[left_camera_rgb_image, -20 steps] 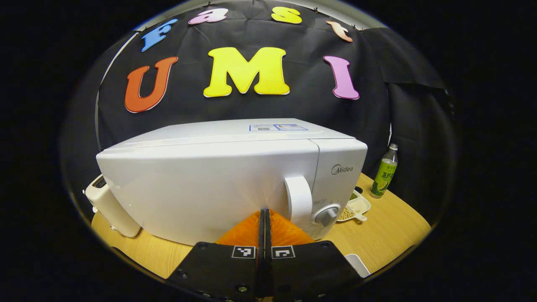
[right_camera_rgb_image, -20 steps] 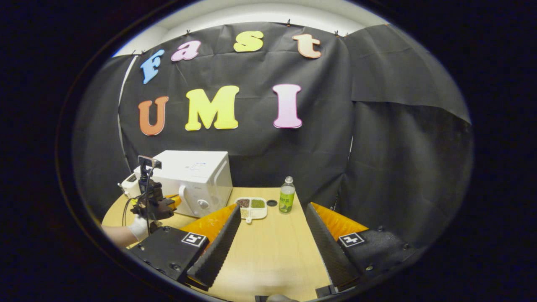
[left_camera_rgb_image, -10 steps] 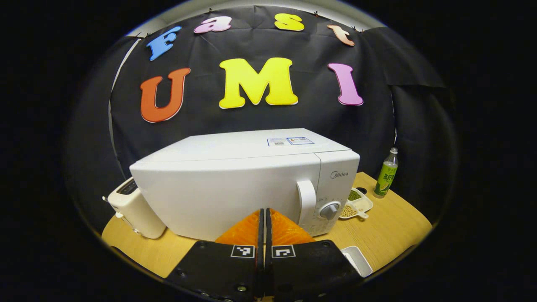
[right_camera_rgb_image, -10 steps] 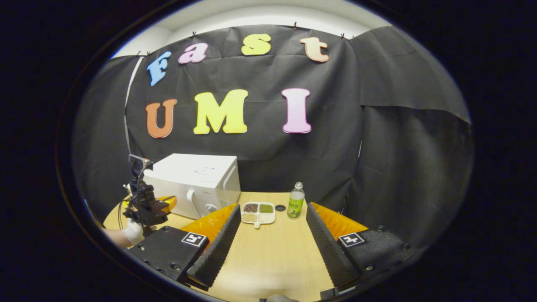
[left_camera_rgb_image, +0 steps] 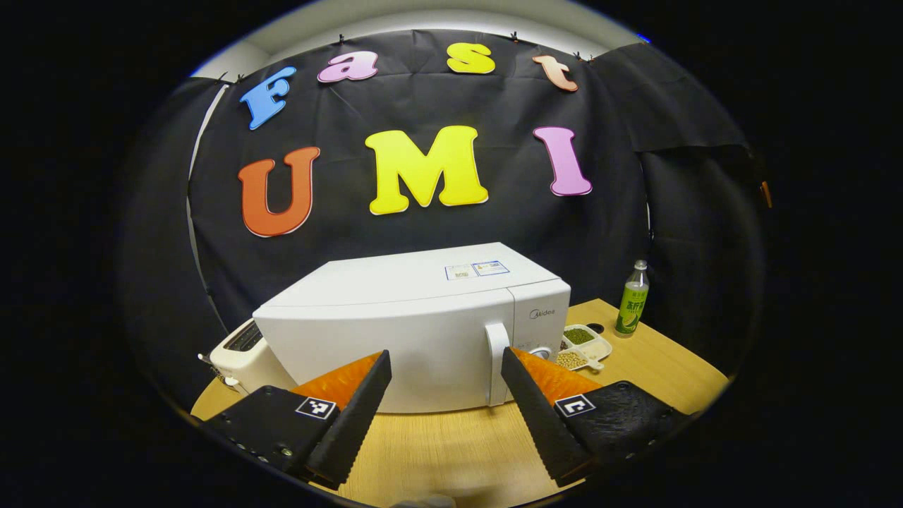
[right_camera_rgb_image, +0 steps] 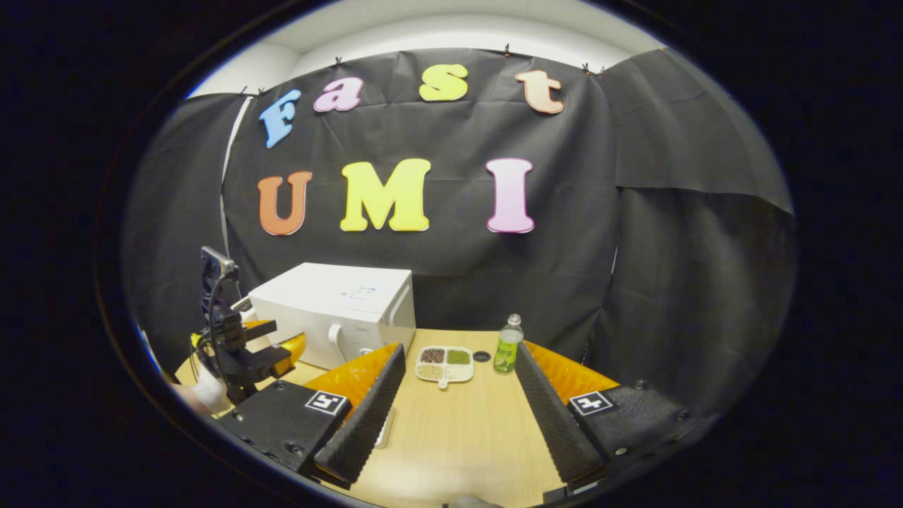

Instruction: Open the microwave oven with the left hand, put the food in, and close the microwave oven.

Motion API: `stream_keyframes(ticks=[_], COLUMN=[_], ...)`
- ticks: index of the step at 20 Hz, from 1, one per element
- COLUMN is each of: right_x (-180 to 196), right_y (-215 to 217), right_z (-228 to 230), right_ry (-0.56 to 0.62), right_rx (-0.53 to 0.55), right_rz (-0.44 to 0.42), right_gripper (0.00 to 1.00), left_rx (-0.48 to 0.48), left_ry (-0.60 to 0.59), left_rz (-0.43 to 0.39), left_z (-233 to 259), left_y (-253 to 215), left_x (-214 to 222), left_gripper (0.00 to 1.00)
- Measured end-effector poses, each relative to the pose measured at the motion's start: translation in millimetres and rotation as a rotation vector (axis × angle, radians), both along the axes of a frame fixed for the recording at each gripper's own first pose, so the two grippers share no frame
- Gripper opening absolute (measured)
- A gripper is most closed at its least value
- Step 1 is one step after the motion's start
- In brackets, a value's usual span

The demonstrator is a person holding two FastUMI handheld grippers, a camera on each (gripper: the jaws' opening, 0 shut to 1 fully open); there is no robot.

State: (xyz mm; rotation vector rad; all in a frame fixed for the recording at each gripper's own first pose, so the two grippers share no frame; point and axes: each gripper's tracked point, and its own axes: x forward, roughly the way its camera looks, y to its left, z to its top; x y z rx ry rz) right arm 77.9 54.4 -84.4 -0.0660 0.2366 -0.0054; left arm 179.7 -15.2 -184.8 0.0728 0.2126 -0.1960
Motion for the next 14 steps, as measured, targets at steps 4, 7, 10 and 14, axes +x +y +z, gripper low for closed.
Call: stream_keyframes(ticks=[4, 7, 10, 14], right_x=[-0.9, -0.8, -2.1, -4.6], right_y=[6.7, 8.7, 15.9, 28.4], right_z=[1.3, -1.0, 0.9, 3.3], right_ry=[-0.022, -0.035, -0.049, -0.074], right_rx=[0.001, 0.000, 0.017, 0.024], right_rz=[0.007, 0.000, -0.001, 0.001], right_gripper=[1.00, 0.99, 1.00, 1.00], left_rx=[-0.037, -0.043, -0.060, -0.088], left_ry=[-0.022, -0.037, -0.046, -0.057], left_rz=[-0.015, 0.010, 0.048, 0.109], left_z=[31.5, 53.2, 74.2, 92.9], left_y=[13.3, 39.3, 70.6, 109.4], left_x=[-31.0, -54.4, -79.9, -108.8], left_gripper=[0.96, 0.96, 0.97, 0.97])
